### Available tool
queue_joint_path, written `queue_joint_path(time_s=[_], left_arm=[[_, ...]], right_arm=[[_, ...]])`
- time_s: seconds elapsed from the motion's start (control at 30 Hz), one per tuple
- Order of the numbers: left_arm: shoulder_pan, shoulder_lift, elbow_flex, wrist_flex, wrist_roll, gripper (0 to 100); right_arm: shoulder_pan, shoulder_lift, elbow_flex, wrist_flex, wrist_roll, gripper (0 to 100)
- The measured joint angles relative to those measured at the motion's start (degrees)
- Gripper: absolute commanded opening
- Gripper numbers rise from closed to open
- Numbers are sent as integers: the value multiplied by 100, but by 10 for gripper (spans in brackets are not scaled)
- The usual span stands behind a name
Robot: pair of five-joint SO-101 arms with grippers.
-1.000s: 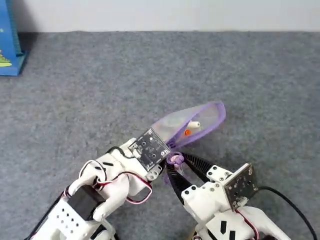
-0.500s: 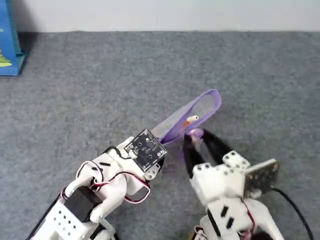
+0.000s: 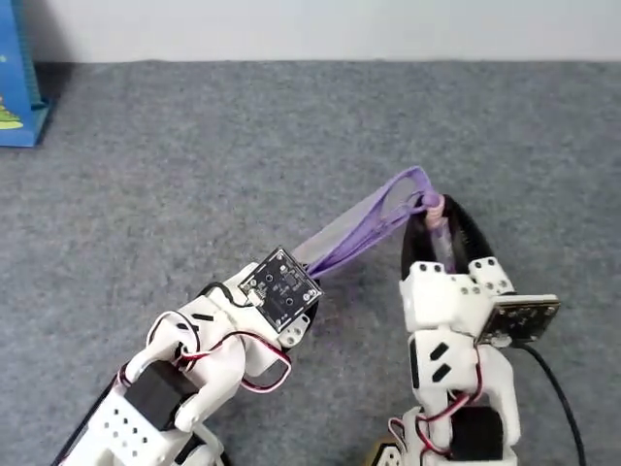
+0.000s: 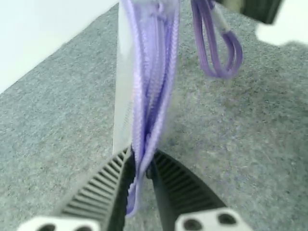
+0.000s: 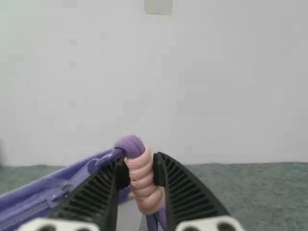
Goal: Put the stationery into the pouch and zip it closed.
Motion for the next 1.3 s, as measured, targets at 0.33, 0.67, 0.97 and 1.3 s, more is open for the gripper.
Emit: queue_joint_path(time_s=[0.33,0.67,0.97,1.3], left_arm=[[-149,70,229,79,26,9],[-105,62,211,97,26,42],[202,62,-668,686,404,276],[703,62,-1116,571,853,276]], right_arm=[[1116,0,325,-809,132,7],[607,0,343,-818,193,7],[-105,-9,62,-176,264,7],[-844,0,-1055,1046,264,7]])
